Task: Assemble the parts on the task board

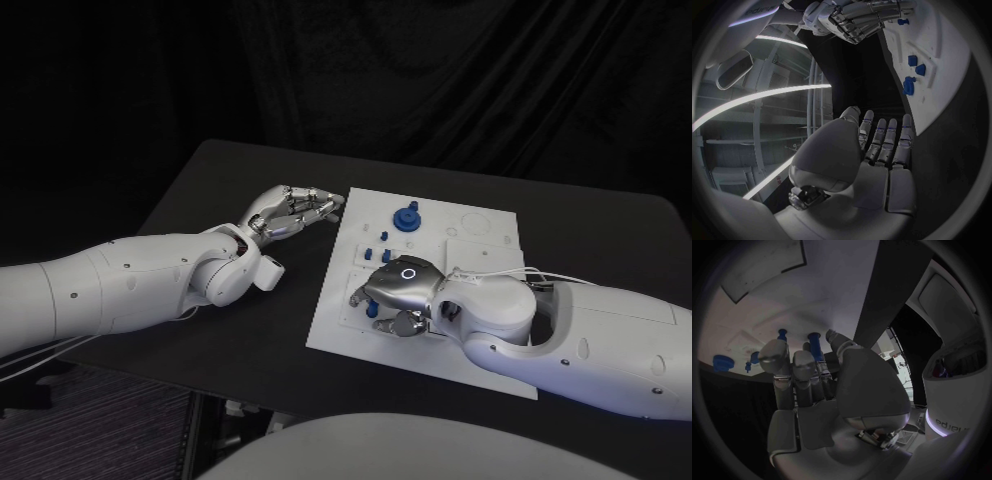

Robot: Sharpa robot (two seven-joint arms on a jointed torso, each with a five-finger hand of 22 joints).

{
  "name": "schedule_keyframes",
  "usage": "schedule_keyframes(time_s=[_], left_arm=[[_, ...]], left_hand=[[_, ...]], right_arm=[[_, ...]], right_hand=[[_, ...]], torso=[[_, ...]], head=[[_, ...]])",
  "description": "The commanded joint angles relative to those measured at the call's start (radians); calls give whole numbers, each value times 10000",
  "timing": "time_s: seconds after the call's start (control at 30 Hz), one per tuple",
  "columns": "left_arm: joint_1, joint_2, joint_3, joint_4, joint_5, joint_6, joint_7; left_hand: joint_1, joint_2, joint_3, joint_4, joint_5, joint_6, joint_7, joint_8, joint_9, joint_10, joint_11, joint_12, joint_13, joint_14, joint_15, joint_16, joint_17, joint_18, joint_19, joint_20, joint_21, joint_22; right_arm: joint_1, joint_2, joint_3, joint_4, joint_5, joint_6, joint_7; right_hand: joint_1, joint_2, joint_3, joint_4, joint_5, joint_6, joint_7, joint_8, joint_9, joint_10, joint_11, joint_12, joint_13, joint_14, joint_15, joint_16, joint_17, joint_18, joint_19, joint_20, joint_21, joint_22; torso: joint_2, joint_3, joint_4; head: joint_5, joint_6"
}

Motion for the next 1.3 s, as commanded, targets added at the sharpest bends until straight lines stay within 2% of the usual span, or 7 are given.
schedule_keyframes(time_s=[0.03, 0.4, 0.73, 0.83, 1.0, 1.1, 1.3], left_arm=[[-25, 29, 10, 0, 55, 126, 1017], [-51, 4, 10, -15, 55, 106, 1031], [-70, -13, 10, 1, 56, 71, 1047], [-72, -22, 10, 6, 57, 48, 1032], [-73, -1, 11, -4, 58, 8, 1022], [-73, 45, 11, 16, 58, -15, 1024], [-73, 61, 12, 72, 58, -6, 1047]], left_hand=[[96, -29, -34, -12, -55, -73, 17, 33, 1, -2, 36, 43, 8, 50, 38, 36, 15, -68, -25, 14, 3, -14], [107, -34, -39, -13, -58, -80, 19, 34, 1, -5, 36, 48, 7, 56, 44, 44, 15, -68, -19, 16, 6, -16], [109, -35, -70, 6, 36, -97, 28, 46, 1, -21, 37, 71, 4, 54, 45, 61, 8, -69, -5, 16, 12, -28], [99, -39, -82, 11, 49, -99, 32, 49, 1, -25, 36, 76, 4, 52, 43, 64, 6, -70, -2, 16, 13, -31], [74, -42, -107, 20, 68, -104, 37, 55, 1, -33, 28, 85, 3, 43, 37, 67, 3, -70, -2, 14, 12, -37], [64, -33, -123, 18, 115, -105, 33, 64, 3, -41, 19, 96, 2, 35, 29, 72, 1, -71, -1, 13, 12, -45], [84, -2, -157, 7, 365, -123, 15, 96, 5, -67, 20, 146, 1, 11, 21, 99, -1, -70, -2, 8, 9, -77]], right_arm=[[-26, -44, 4, -16, 179, 311, 87], [101, -688, 31, 262, 402, -1532, 423], [1358, -2118, 54, 1158, 1347, -3661, 802], [1857, -2598, 47, 1284, 2265, -3272, 673], [2442, -3362, 18, 1273, 4021, -2054, 238], [2623, -4032, 7, 1309, 5667, -1053, -236], [2635, -4831, 0, 1518, 6591, 55, -1394]], right_hand=[[-17, 77, -303, 46, -69, -908, -108, -34, -410, -582, 94, -58, -15, -152, 52, -47, -100, 64, -99, 107, -236, 1034], [922, -311, -1576, 1758, -518, -2865, -471, -140, -1610, -2101, 291, 519, -156, -399, 168, 39, -274, 135, -243, 281, -536, 983], [1266, -581, -1816, 2065, -302, -2908, -691, -127, -1819, -3023, 384, 751, -348, -436, 85, 198, -189, 117, -243, 223, -365, 1031], [1542, -99, -1440, 1979, 111, -2003, -623, 68, -1678, -3183, 360, 978, -389, -623, 33, 58, -402, 168, -403, 176, -691, 961], [1868, 579, -1039, 1434, 668, 46, 337, 545, -1382, -2057, 221, 2276, -87, -673, 190, 176, -401, 141, -410, 281, -592, 985], [2013, 709, -771, 1176, 1051, 1188, 874, 1031, -1201, -117, -321, 3755, 532, -325, -257, 634, 149, 44, -82, 29, 339, 1179], [1452, 621, -750, 1303, 938, 2346, 726, 1483, -972, 646, -662, 5139, 1425, 61, -510, 902, 485, -66, 239, -309, 1104, 1299]], torso=[[7, -2, -1], [3, 6, 4], [-7, 6, -10], [-6, 7, -11], [4, 8, -12], [-7, 0, -3], [-9, -24, -41]], head=[[-12, -2], [-67, -2], [-244, -2], [-344, -2], [-572, -2], [-809, -2], [-1158, -2]])
